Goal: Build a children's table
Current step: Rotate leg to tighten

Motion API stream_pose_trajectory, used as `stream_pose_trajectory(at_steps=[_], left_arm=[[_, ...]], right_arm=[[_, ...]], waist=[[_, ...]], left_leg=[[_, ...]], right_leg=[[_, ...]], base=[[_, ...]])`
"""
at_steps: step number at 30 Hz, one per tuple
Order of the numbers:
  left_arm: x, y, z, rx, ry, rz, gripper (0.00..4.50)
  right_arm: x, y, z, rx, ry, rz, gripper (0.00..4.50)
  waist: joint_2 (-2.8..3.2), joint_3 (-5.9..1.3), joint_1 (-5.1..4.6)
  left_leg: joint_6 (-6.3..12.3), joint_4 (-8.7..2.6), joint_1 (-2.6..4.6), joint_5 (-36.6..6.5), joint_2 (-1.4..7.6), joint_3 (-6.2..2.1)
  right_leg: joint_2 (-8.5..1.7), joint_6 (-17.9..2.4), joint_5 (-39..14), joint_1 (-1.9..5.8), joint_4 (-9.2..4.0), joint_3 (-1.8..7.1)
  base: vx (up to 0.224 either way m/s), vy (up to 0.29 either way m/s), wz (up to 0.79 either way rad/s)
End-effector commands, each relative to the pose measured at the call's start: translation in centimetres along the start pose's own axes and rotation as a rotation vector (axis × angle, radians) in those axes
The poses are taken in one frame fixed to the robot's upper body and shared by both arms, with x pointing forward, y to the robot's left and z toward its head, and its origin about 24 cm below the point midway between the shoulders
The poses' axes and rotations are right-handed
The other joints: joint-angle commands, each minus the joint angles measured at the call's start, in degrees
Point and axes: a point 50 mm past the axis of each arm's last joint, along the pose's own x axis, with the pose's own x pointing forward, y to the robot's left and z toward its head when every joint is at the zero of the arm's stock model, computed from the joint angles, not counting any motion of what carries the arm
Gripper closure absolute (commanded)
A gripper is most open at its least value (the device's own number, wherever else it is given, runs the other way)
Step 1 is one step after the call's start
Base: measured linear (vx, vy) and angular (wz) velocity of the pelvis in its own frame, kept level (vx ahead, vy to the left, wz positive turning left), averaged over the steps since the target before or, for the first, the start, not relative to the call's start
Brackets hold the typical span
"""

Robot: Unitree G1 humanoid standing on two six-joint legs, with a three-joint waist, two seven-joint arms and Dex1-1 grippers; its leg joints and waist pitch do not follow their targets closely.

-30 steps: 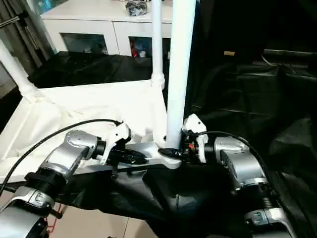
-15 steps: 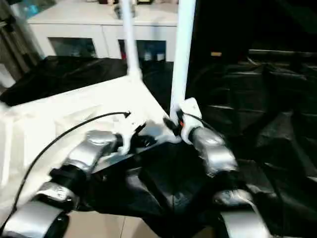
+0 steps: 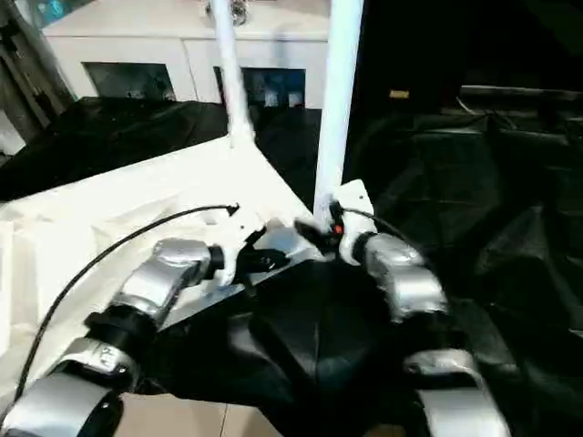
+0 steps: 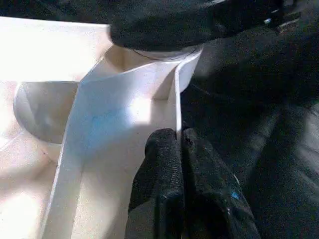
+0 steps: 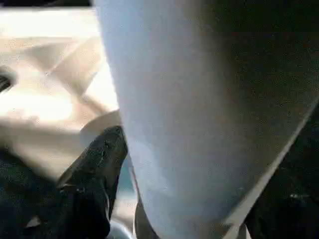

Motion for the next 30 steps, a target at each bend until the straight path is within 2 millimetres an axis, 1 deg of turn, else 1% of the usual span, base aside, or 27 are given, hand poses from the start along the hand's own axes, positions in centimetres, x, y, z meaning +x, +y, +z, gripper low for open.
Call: stream_pose_trajectory(at_steps=[1, 2, 3, 4, 5, 6, 7, 8, 9, 10, 11, 12, 13, 14, 15, 18, 22, 24, 25, 26, 27, 28, 29, 30], left_arm=[[0.9, -1.5, 0.6, 0.063, -0.002, -0.140, 4.50], [0.8, -1.4, 0.6, 0.064, -0.001, -0.143, 4.50], [0.4, -1.4, 0.4, 0.075, 0.013, -0.175, 4.50], [-0.1, -1.4, 0.2, 0.085, 0.028, -0.217, 4.50], [-0.4, -1.4, 0.1, 0.089, 0.035, -0.242, 4.50], [-0.4, -1.4, 0.1, 0.089, 0.035, -0.242, 4.50], [-0.7, -1.4, -0.1, 0.096, 0.047, -0.271, 4.50], [-0.7, -1.4, -0.1, 0.096, 0.047, -0.271, 4.50], [-1.0, -1.5, -0.2, 0.098, 0.057, -0.298, 4.50], [-1.2, -1.4, -0.4, 0.102, 0.070, -0.312, 4.50], [-1.3, -1.4, -0.4, 0.103, 0.073, -0.311, 4.50], [-1.3, -1.4, -0.4, 0.104, 0.073, -0.311, 4.50], [-1.4, -1.4, -0.4, 0.104, 0.076, -0.317, 4.50], [-1.4, -1.4, -0.5, 0.104, 0.080, -0.322, 4.50], [-1.4, -1.4, -0.5, 0.104, 0.082, -0.327, 4.50], [-1.5, -1.4, -0.6, 0.105, 0.086, -0.334, 4.50], [-1.5, -1.4, -0.6, 0.105, 0.089, -0.332, 4.50], [-1.2, -1.3, -0.5, 0.098, 0.079, -0.304, 4.50], [-0.7, -1.0, -0.2, 0.081, 0.059, -0.235, 4.50], [-0.5, -0.9, -0.1, 0.076, 0.054, -0.219, 4.50], [-0.1, -0.7, 0.2, 0.058, 0.036, -0.160, 4.50], [0.2, -0.6, 0.3, 0.049, 0.030, -0.128, 4.50], [0.4, -0.4, 0.4, 0.037, 0.027, -0.096, 4.50], [0.6, -0.4, 0.5, 0.026, 0.026, -0.070, 4.50]], right_arm=[[1.2, 4.5, -3.2, 0.023, 0.164, 0.342, 1.28], [1.1, 4.5, -3.2, 0.021, 0.166, 0.347, 1.28], [0.5, 4.4, -3.5, 0.004, 0.192, 0.386, 1.28], [-0.1, 4.3, -3.8, -0.014, 0.217, 0.423, 1.28], [-0.3, 4.3, -3.9, -0.023, 0.229, 0.440, 1.28], [-0.3, 4.3, -3.9, -0.023, 0.229, 0.440, 1.28], [-0.6, 4.3, -4.1, -0.027, 0.244, 0.455, 1.28], [-0.6, 4.3, -4.1, -0.027, 0.244, 0.455, 1.28], [-0.7, 4.4, -4.2, -0.034, 0.256, 0.471, 1.52], [-1.1, 4.7, -4.4, -0.035, 0.266, 0.502, 1.59], [-1.1, 4.8, -4.4, -0.033, 0.265, 0.512, 1.59], [-1.1, 4.8, -4.4, -0.033, 0.265, 0.512, 1.59], [-1.2, 4.8, -4.3, -0.031, 0.265, 0.520, 1.64], [-1.2, 4.9, -4.3, -0.029, 0.265, 0.526, 1.90], [-1.3, 4.9, -4.3, -0.029, 0.265, 0.533, 1.97], [-1.4, 5.0, -4.3, -0.029, 0.266, 0.543, 2.02], [-1.4, 5.1, -4.3, -0.024, 0.265, 0.545, 2.10], [-1.1, 5.0, -4.4, -0.005, 0.249, 0.501, 2.10], [-0.3, 4.5, -4.5, 0.005, 0.231, 0.386, 2.10], [-0.1, 4.4, -4.6, 0.007, 0.228, 0.359, 2.10], [0.6, 4.0, -4.7, 0.020, 0.217, 0.254, 2.11], [0.9, 3.8, -4.8, 0.033, 0.214, 0.198, 2.11], [1.2, 3.5, -4.9, 0.051, 0.212, 0.135, 2.11], [1.5, 3.3, -5.0, 0.067, 0.210, 0.088, 2.12]], waist=[[-0.80, -2.42, 0.50], [-0.80, -2.34, 0.57], [-0.67, -2.17, 0.56], [-0.80, -2.22, 0.88], [-0.73, -2.09, 0.85], [-0.68, -2.12, 0.82], [-0.62, -2.20, 0.90], [-0.65, -2.22, 0.91], [-0.41, -2.21, 0.99], [-0.44, -2.22, 1.05], [-0.42, -2.22, 1.04], [-0.35, -2.25, 1.03], [-0.41, -2.34, 1.02], [-0.42, -2.35, 1.11], [-0.36, -2.32, 1.15], [-0.35, -2.30, 1.17], [-0.31, -2.42, 1.14], [-0.31, -2.33, 1.10], [-0.57, -2.24, 1.00], [-0.41, -2.05, 0.84], [-0.49, -1.74, 0.55], [-0.49, -1.47, 0.26], [-0.64, -1.39, -0.23], [-0.60, -1.28, -0.57]], left_leg=[[6.09, -3.90, 0.49, -10.5, 5.32, -2.54], [5.86, -3.94, 0.52, -11.1, 5.35, -2.52], [4.81, -4.19, 0.65, -12.7, 5.44, -2.59], [4.42, -4.26, 0.71, -13.2, 5.50, -2.68], [4.28, -4.33, 0.71, -13.5, 5.56, -2.65], [4.13, -4.36, 0.74, -13.7, 5.55, -2.65], [3.57, -4.42, 0.90, -13.8, 5.59, -2.73], [3.52, -4.42, 0.83, -13.6, 5.57, -2.72], [3.28, -4.47, 0.92, -13.4, 5.62, -2.76], [3.35, -4.51, 0.85, -13.2, 5.63, -2.75], [3.39, -4.51, 0.91, -13.1, 5.65, -2.71], [3.34, -4.52, 0.90, -12.9, 5.65, -2.75], [3.38, -4.44, 0.87, -12.5, 5.59, -2.69], [3.58, -4.35, 0.82, -12.4, 5.53, -2.62], [3.66, -4.37, 0.75, -12.3, 5.49, -2.65], [3.56, -4.43, 0.82, -12.5, 5.57, -2.69], [3.32, -4.43, 0.88, -12.3, 5.58, -2.70], [3.27, -4.43, 0.81, -12.5, 5.55, -2.68], [3.12, -4.44, 0.84, -13.0, 5.51, -2.63], [2.75, -4.50, 0.87, -13.8, 5.46, -2.67], [1.48, -4.63, 1.21, -16.8, 5.34, -2.91], [0.80, -4.62, 1.37, -18.7, 5.22, -2.97], [-0.70, -4.67, 1.63, -21.3, 5.14, -3.49], [-1.46, -4.76, 2.04, -24.0, 5.02, -3.69]], right_leg=[[-6.22, -14.9, -9.9, 2.09, -3.99, 3.12], [-6.22, -14.5, -11.1, 2.03, -4.10, 3.20], [-6.17, -13.8, -14.5, 1.82, -4.30, 3.26], [-6.17, -13.2, -15.6, 1.93, -4.40, 3.28], [-6.24, -13.2, -15.9, 1.76, -4.38, 3.40], [-6.21, -13.2, -16.0, 1.74, -4.37, 3.40], [-6.27, -13.4, -15.9, 1.68, -4.37, 3.43], [-6.28, -13.5, -15.6, 1.71, -4.33, 3.47], [-6.31, -13.6, -15.2, 1.64, -4.30, 3.49], [-6.19, -13.5, -14.4, 1.74, -4.27, 3.47], [-6.18, -13.6, -13.9, 1.68, -4.23, 3.52], [-6.20, -13.8, -13.4, 1.74, -4.13, 3.49], [-6.23, -14.1, -12.4, 1.78, -4.06, 3.50], [-6.28, -14.4, -12.1, 1.79, -4.07, 3.51], [-6.29, -14.3, -12.5, 1.83, -4.08, 3.42], [-6.24, -14.0, -13.3, 1.80, -4.15, 3.43], [-6.23, -14.1, -12.5, 1.79, -4.05, 3.41], [-6.30, -14.3, -12.6, 1.80, -4.10, 3.44], [-6.31, -14.2, -13.7, 1.68, -4.28, 3.48], [-6.42, -14.1, -15.2, 1.48, -4.40, 3.51], [-6.55, -13.2, -20.5, 1.26, -4.93, 3.45], [-6.62, -12.6, -24.0, 0.97, -5.26, 3.47], [-6.63, -11.1, -28.8, 0.81, -5.48, 3.39], [-6.47, -9.5, -32.3, 0.41, -5.92, 3.28]], base=[[0.000, 0.000, 0.00], [0.000, 0.000, 0.00], [0.000, 0.000, 0.00], [0.000, 0.000, 0.00], [0.000, 0.000, 0.00], [0.000, 0.000, 0.00], [0.000, 0.000, 0.00], [0.000, 0.000, 0.00], [0.000, 0.000, 0.00], [0.000, 0.000, 0.00], [0.000, 0.000, 0.00], [0.000, 0.000, 0.00], [0.000, 0.000, 0.00], [0.000, 0.000, 0.00], [0.000, 0.000, 0.00], [0.000, 0.000, 0.00], [0.000, 0.000, 0.00], [0.000, 0.000, 0.00], [0.000, 0.000, 0.00], [0.000, 0.000, 0.00], [0.000, 0.000, 0.00], [0.000, 0.000, 0.00], [0.000, 0.000, 0.00], [-0.058, 0.016, -0.04]])
